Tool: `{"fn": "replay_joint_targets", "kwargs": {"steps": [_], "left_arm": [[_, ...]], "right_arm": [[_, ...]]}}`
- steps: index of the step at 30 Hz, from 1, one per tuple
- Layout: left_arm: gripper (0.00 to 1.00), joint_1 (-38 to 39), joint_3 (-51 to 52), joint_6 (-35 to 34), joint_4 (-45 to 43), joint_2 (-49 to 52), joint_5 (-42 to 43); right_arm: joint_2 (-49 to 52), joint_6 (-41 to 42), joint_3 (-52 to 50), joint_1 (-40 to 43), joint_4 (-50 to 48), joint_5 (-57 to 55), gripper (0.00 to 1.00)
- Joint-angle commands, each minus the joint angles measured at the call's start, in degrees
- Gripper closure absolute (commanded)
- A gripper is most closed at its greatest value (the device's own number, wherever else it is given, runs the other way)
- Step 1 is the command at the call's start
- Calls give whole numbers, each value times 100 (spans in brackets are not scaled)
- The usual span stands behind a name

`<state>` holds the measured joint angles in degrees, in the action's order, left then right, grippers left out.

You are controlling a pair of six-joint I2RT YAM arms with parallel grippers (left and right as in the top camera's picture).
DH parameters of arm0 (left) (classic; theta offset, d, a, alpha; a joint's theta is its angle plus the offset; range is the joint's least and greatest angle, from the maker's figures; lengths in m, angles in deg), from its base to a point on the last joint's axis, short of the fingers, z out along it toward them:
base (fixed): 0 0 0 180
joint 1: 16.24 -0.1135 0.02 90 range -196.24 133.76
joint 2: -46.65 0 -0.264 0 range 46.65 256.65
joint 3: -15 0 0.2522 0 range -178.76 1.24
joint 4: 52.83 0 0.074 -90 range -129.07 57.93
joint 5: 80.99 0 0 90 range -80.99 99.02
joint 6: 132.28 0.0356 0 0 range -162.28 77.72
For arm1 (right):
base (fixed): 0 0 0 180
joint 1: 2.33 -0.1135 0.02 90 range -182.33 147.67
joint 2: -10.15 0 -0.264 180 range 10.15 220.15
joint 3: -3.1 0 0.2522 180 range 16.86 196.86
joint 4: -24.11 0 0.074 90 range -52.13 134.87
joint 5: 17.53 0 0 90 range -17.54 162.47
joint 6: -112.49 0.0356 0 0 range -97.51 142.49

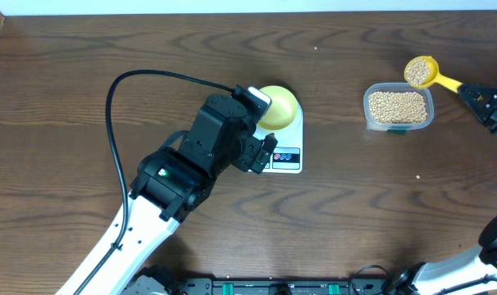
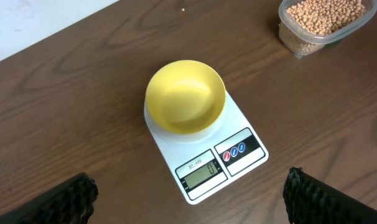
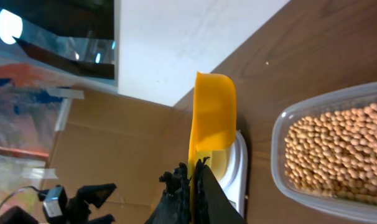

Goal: Scoop item into bowl and weigh 50g on scale
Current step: 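Carry the filled scoop left toward the yellow bowl on the scale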

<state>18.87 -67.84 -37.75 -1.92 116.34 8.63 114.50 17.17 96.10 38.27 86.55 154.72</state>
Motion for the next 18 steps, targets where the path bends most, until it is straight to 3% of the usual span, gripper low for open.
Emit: {"fn": "replay_joint_targets", "kwargs": {"steps": [1,18], "left_arm": [[3,22,59,15,15,-9,-74],[3,22,59,15,15,-9,-74]], "right_arm": [[-7,568,-35,17,-201,385,99],[-7,2426,-35,-538,-1762,-2,99]]}}
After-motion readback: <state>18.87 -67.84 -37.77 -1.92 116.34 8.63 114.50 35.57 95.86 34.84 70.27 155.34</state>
